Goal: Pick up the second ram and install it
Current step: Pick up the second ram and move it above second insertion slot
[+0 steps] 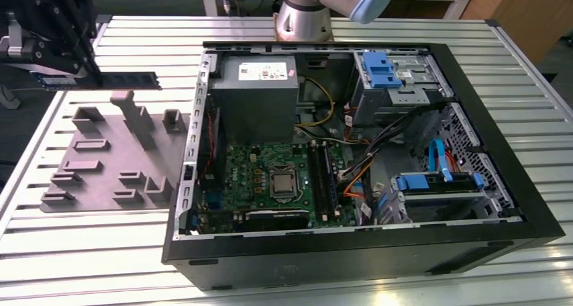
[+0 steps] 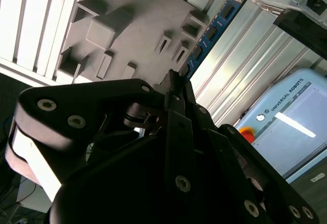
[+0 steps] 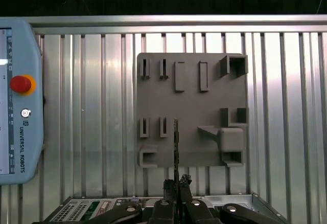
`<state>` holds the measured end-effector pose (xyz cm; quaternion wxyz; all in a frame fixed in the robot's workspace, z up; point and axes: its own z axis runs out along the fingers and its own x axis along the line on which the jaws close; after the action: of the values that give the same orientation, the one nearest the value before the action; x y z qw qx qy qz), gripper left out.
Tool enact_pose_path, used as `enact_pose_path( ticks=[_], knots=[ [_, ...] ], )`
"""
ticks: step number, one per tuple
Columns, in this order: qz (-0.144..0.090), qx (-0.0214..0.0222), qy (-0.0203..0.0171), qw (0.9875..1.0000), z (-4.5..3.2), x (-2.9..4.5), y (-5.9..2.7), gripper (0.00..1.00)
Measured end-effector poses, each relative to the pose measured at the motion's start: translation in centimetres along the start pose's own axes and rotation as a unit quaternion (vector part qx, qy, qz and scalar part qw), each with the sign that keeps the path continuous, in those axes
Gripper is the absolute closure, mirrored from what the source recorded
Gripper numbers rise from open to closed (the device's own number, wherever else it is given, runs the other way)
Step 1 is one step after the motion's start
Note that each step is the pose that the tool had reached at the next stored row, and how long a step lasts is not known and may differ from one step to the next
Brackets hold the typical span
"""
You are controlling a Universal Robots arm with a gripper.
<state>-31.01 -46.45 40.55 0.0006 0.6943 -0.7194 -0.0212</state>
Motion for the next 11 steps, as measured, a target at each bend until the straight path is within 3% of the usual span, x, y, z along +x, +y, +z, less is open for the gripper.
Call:
enact_pose_path(
  ticks=[11],
  knots=[
    [0.000, 0.0000, 0.0000, 1.0000, -0.03, -0.03, -0.84, 0.86]
  ],
)
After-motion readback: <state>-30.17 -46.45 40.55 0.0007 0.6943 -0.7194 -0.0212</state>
